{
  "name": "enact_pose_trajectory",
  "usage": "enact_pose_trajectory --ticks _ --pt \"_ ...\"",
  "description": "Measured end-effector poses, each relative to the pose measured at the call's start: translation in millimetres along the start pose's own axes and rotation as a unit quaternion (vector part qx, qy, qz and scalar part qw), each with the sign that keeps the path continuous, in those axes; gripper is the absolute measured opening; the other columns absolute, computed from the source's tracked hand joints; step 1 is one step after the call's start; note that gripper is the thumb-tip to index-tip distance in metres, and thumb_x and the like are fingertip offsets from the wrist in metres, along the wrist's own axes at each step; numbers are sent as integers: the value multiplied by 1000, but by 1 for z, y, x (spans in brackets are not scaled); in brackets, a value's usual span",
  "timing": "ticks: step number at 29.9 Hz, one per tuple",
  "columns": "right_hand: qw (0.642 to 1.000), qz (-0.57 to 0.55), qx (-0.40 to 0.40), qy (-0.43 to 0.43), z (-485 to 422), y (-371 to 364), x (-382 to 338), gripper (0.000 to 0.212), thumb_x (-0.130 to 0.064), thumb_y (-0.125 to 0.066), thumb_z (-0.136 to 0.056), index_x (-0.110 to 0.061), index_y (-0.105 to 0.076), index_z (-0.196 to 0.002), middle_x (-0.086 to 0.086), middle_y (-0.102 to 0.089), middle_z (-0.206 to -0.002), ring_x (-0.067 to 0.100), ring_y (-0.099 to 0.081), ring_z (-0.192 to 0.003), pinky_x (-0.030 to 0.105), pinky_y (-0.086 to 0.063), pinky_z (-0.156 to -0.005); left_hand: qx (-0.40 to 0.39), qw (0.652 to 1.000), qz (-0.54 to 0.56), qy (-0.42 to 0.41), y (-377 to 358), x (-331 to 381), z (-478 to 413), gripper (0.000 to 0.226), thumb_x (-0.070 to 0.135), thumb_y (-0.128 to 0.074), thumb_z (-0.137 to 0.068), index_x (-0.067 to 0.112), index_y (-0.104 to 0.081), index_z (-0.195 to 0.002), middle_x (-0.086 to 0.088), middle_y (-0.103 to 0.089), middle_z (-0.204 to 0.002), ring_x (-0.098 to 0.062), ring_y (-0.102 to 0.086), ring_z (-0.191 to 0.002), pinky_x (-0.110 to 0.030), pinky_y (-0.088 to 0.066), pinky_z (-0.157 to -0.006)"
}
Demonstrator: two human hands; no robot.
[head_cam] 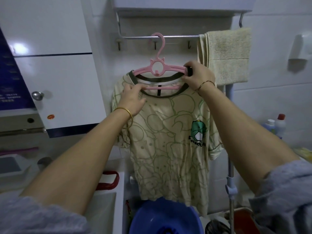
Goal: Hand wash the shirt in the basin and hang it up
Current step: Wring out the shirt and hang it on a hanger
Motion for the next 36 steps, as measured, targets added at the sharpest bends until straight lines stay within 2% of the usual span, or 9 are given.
enact_pose_trajectory --ticks 6,9,14,17,23,25,30,34,36 --pt "999 -3 33 32 13 -4 13 41 -34 -58 -85 -13 -55 -120 7 -61 -113 25 -57 -103 43 -48 -88 -41 999 -7 3 -15 6 4 45 18 -58 -87 28 -50 -130 -5 -35 -114 -26 -48 -110 -35 -39 -103" --pt "995 36 79 43 27 -6 25 46 -26 -59 -86 -14 -50 -130 8 -55 -126 27 -50 -115 41 -41 -98 -62 998 -21 9 -23 6 5 55 20 -59 -87 31 -42 -138 -9 -37 -121 -27 -48 -111 -36 -39 -104" --pt "972 56 226 22 63 -5 27 27 -7 -57 -82 -11 -59 -109 11 -56 -108 28 -52 -96 36 -42 -80 -65 998 -10 22 -34 8 9 54 16 -57 -87 29 -40 -137 -9 -36 -123 -29 -48 -109 -36 -40 -102" --pt "989 14 145 19 86 -26 26 18 -12 -55 -85 -12 -54 -103 8 -53 -105 24 -54 -86 38 -48 -67 -69 997 0 19 -42 11 14 46 14 -58 -85 25 -43 -128 -11 -37 -125 -30 -49 -109 -39 -41 -101" --pt "985 35 -94 -142 152 -99 57 26 -29 -50 -94 -9 -45 -109 11 -46 -117 33 -56 -93 40 -47 -73 -118 993 1 29 -66 9 30 44 18 -61 -86 21 -45 -127 -11 -36 -129 -29 -49 -111 -38 -40 -103" --pt "963 -4 -120 -241 171 -115 74 33 -33 -54 -93 -7 -45 -110 13 -49 -117 34 -57 -98 42 -48 -75 -131 991 -1 38 -73 4 37 44 18 -62 -86 20 -45 -127 -12 -35 -129 -30 -49 -113 -39 -40 -104" --pt "887 -186 -62 -417 181 -136 94 46 -28 -60 -88 2 -43 -119 14 -51 -124 34 -58 -101 39 -52 -77 -153 987 3 51 -88 -3 51 43 20 -62 -87 18 -47 -127 -12 -36 -131 -30 -49 -114 -37 -39 -104" --pt "721 -463 -63 -512 177 -147 82 34 -20 -59 -92 -8 -34 -113 11 -55 -103 33 -60 -91 42 -59 -58 -170 984 -4 55 -99 -5 62 40 22 -61 -87 15 -49 -125 -13 -35 -129 -30 -51 -111 -32 -41 -100" --pt "706 -493 -88 -502 177 -152 81 41 -13 -62 -89 -6 -35 -120 12 -52 -99 34 -59 -81 40 -59 -58 -183 981 -2 59 -105 -6 69 40 21 -61 -87 15 -49 -125 -13 -35 -129 -31 -51 -110 -33 -41 -101"
Point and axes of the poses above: each hand's wrist, its own z-axis away from the middle knuckle, its own y-axis out of the back of the hand, x = y × z, the point moved 3 cm from there along -z, towards the middle knuckle
